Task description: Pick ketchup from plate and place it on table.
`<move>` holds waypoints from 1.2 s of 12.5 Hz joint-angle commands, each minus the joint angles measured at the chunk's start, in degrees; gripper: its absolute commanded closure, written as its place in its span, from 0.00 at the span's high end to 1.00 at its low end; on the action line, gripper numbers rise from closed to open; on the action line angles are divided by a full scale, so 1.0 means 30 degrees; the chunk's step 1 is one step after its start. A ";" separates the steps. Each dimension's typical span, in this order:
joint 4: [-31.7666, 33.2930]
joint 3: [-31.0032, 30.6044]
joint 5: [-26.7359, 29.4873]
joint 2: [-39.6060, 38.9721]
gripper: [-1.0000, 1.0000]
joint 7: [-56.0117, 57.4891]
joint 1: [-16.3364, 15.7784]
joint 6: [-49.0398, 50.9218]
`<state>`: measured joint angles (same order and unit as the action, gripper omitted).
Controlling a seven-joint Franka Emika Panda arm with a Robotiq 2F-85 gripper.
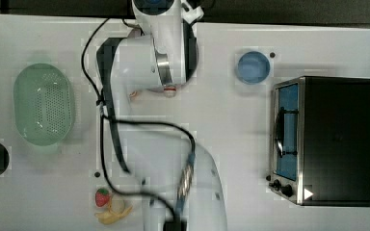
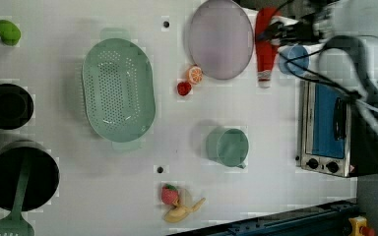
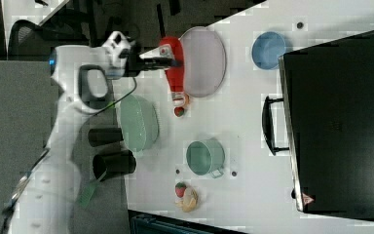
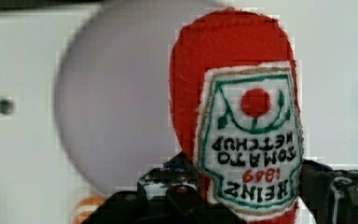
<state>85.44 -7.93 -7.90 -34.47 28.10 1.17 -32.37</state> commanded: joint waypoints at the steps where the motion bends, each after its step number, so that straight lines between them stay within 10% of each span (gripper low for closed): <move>1: 0.1530 0.0095 0.2075 0.3278 0.60 0.0506 0.1455 0.0644; 9: 1.1241 0.0586 0.2424 0.9736 0.60 0.0502 0.2658 -0.0898; 15: 1.6427 0.0806 0.2430 0.9475 0.60 0.0501 0.2659 -0.5138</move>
<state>134.96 -5.56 -0.64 -6.20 28.12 9.00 -47.20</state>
